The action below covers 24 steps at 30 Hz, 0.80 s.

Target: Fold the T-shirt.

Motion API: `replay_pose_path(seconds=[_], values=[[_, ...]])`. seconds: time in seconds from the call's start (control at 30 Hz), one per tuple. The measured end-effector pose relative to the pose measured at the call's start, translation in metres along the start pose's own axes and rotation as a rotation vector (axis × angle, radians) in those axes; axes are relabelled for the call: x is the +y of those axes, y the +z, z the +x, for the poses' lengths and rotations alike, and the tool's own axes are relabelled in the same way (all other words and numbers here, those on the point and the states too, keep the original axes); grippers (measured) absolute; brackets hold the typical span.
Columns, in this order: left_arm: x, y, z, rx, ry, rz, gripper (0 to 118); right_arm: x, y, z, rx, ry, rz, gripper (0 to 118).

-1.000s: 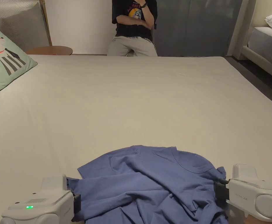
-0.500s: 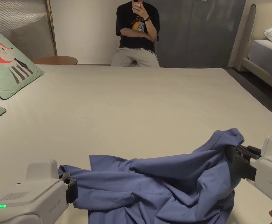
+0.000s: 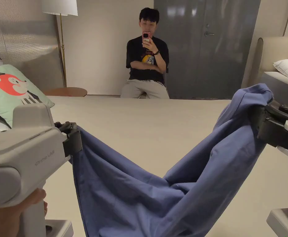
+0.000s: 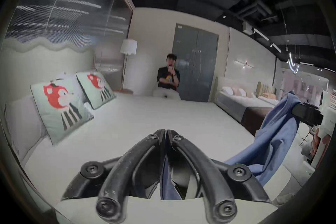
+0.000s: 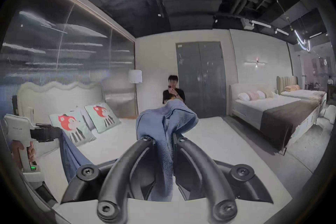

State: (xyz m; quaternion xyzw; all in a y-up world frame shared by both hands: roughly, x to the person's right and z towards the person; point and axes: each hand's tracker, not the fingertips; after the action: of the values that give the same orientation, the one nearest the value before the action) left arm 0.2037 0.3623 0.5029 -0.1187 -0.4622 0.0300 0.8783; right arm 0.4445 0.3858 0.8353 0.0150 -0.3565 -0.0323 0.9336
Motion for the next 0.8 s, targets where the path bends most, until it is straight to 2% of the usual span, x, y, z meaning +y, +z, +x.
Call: replay_pose_path(seconds=[0.13, 0.4, 0.6, 0.8], values=[[0.042, -0.014, 0.0, -0.017, 0.002, 0.043, 1, 0.034, -0.014, -0.001, -0.015, 0.004, 0.042, 16], [0.101, -0.082, -0.016, -0.019, 0.06, 0.075, 1, 0.07, -0.081, 0.012, -0.062, -0.016, 0.061, 15], [0.121, -0.141, -0.028, -0.008, 0.085, 0.102, 1, 0.073, -0.14, 0.018, -0.091, 0.008, 0.067, 15], [0.12, -0.204, -0.047, 0.029, 0.115, 0.102, 1, 0.049, -0.208, 0.033, -0.127, 0.009, 0.032, 15]])
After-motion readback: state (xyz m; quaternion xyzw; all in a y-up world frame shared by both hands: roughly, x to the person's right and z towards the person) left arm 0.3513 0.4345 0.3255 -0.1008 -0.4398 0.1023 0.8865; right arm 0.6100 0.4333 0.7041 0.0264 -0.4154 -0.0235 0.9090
